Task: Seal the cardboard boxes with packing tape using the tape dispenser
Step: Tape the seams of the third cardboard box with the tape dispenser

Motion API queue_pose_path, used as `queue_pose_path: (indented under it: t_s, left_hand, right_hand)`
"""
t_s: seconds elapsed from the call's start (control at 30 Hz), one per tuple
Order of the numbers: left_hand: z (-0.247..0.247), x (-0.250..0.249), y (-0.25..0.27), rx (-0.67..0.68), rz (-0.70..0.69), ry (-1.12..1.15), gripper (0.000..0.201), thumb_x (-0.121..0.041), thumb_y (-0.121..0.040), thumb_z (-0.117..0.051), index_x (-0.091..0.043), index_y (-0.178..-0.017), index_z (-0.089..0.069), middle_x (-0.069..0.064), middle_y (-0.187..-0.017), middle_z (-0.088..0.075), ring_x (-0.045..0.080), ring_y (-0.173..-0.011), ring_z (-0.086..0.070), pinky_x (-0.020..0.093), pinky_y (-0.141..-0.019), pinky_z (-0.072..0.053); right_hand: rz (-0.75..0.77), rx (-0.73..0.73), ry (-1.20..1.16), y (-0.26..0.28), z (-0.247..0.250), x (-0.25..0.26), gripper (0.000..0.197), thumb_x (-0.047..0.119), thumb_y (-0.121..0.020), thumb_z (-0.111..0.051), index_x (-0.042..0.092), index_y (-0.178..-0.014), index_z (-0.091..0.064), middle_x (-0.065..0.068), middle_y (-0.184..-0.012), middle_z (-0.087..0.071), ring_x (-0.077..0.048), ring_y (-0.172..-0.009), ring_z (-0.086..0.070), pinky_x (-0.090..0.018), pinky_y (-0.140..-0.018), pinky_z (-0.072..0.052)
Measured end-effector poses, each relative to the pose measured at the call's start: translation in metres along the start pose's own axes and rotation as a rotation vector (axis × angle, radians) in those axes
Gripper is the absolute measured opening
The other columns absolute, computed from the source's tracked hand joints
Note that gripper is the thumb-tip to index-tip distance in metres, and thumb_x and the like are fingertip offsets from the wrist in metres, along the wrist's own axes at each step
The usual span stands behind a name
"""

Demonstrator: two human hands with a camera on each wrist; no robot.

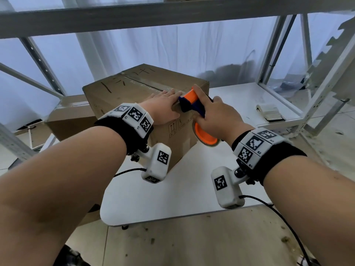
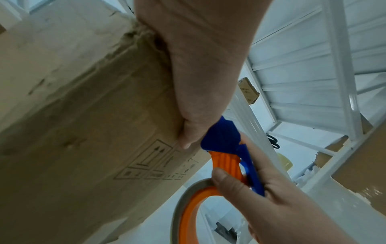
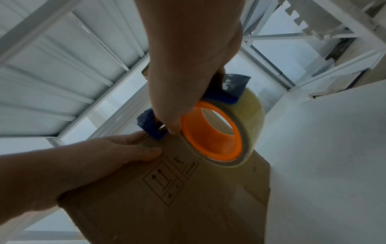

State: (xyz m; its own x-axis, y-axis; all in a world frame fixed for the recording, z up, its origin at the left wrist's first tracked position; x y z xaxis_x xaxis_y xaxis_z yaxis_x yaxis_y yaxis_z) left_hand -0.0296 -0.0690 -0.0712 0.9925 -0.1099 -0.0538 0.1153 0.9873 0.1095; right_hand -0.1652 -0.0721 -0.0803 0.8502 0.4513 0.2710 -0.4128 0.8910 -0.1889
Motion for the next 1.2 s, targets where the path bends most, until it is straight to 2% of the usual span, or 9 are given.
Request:
queue_pose_path:
  t_s: [0.17,0.53,0.67,0.77,0.87,1.0,1.07,1.2]
  left_hand:
    - [-0.001,-0.002,0.005,0.002,-0.013,-0.005,0.072,-0.036,-0.096,-0.046,-0.027,-0.152,-0.002,-0.001,-0.16,0.0,0.016,-0.147,0.0,0.041,-0.117,-0.001]
    - [-0.001,-0.003,0.005,-0.003,-0.007,-0.023,0.072,-0.035,-0.097,-0.046,-0.029,-0.152,0.0,-0.001,-0.16,0.001,0.018,-0.147,-0.001,0.043,-0.118,-0.002]
    - [-0.001,-0.006,0.007,-0.011,-0.044,-0.046,0.07,-0.032,-0.098,-0.043,-0.042,-0.149,0.005,0.006,-0.16,0.001,0.023,-0.147,0.0,0.048,-0.119,-0.002]
    - [-0.002,-0.009,0.01,-0.026,-0.088,-0.094,0.059,-0.031,-0.101,-0.036,-0.051,-0.146,-0.004,0.009,-0.16,0.0,0.028,-0.147,0.0,0.051,-0.118,-0.002]
    - [-0.002,-0.012,0.013,-0.058,-0.129,-0.125,0.054,-0.03,-0.1,-0.037,-0.05,-0.146,-0.017,0.004,-0.16,-0.001,0.03,-0.147,-0.002,0.052,-0.118,-0.003]
    - [-0.001,-0.015,0.016,-0.095,-0.173,-0.137,0.051,-0.027,-0.097,-0.04,-0.047,-0.143,-0.031,-0.001,-0.16,-0.002,0.028,-0.147,-0.005,0.05,-0.118,-0.005]
    - [-0.003,-0.017,0.018,-0.104,-0.193,-0.17,0.048,-0.029,-0.097,-0.039,-0.046,-0.141,-0.034,0.0,-0.16,-0.002,0.028,-0.147,-0.006,0.049,-0.119,-0.005]
    - [-0.003,-0.016,0.015,-0.1,-0.185,-0.164,0.048,-0.028,-0.097,-0.04,-0.045,-0.142,-0.034,-0.003,-0.16,-0.002,0.026,-0.147,-0.005,0.049,-0.119,-0.008]
  right_hand:
    - [-0.018,-0.025,-0.014,0.013,0.003,-0.003,0.069,0.052,-0.096,-0.038,0.043,-0.149,0.006,-0.01,-0.1,-0.039,-0.027,-0.074,-0.046,-0.035,-0.07,-0.042]
    - [-0.097,0.255,0.146,0.04,-0.014,-0.029,0.078,0.05,-0.094,-0.045,0.048,-0.145,0.014,-0.006,-0.101,-0.038,-0.025,-0.082,-0.052,-0.037,-0.074,-0.047]
    - [-0.109,0.366,0.261,0.054,-0.025,-0.039,0.083,0.057,-0.09,-0.047,0.047,-0.146,0.014,-0.008,-0.101,-0.044,-0.027,-0.086,-0.054,-0.042,-0.082,-0.051]
    - [-0.12,0.367,0.292,0.059,-0.028,-0.043,0.08,0.056,-0.091,-0.046,0.045,-0.147,0.01,-0.006,-0.098,-0.047,-0.025,-0.084,-0.053,-0.04,-0.082,-0.051]
    - [-0.111,0.377,0.274,0.05,-0.028,-0.037,0.079,0.054,-0.089,-0.051,0.044,-0.149,-0.001,-0.004,-0.098,-0.053,-0.024,-0.087,-0.056,-0.039,-0.082,-0.051]
    - [-0.091,0.417,0.346,0.037,-0.029,-0.027,0.076,0.048,-0.088,-0.054,0.041,-0.15,-0.01,-0.004,-0.113,-0.058,-0.023,-0.095,-0.056,-0.035,-0.08,-0.05]
    - [-0.087,0.443,0.373,0.033,-0.032,-0.023,0.078,0.048,-0.089,-0.054,0.038,-0.151,-0.008,-0.005,-0.118,-0.058,-0.023,-0.097,-0.057,-0.033,-0.078,-0.048]
    - [-0.115,0.51,0.32,0.033,-0.049,-0.024,0.091,0.049,-0.088,-0.058,0.036,-0.151,0.007,-0.009,-0.106,-0.056,-0.025,-0.091,-0.057,-0.038,-0.085,-0.05]
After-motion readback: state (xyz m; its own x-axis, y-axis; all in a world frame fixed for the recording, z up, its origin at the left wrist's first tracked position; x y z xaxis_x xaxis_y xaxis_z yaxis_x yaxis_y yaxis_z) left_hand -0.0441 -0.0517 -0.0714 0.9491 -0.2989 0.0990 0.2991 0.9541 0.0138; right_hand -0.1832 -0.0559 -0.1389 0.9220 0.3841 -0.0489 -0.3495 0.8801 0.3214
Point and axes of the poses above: each hand's wrist, its own y-axis away from the middle knuckle, its own z-axis out of the back of the hand, x = y × z, the point moved 9 cm from there along -y, towards the middle knuckle
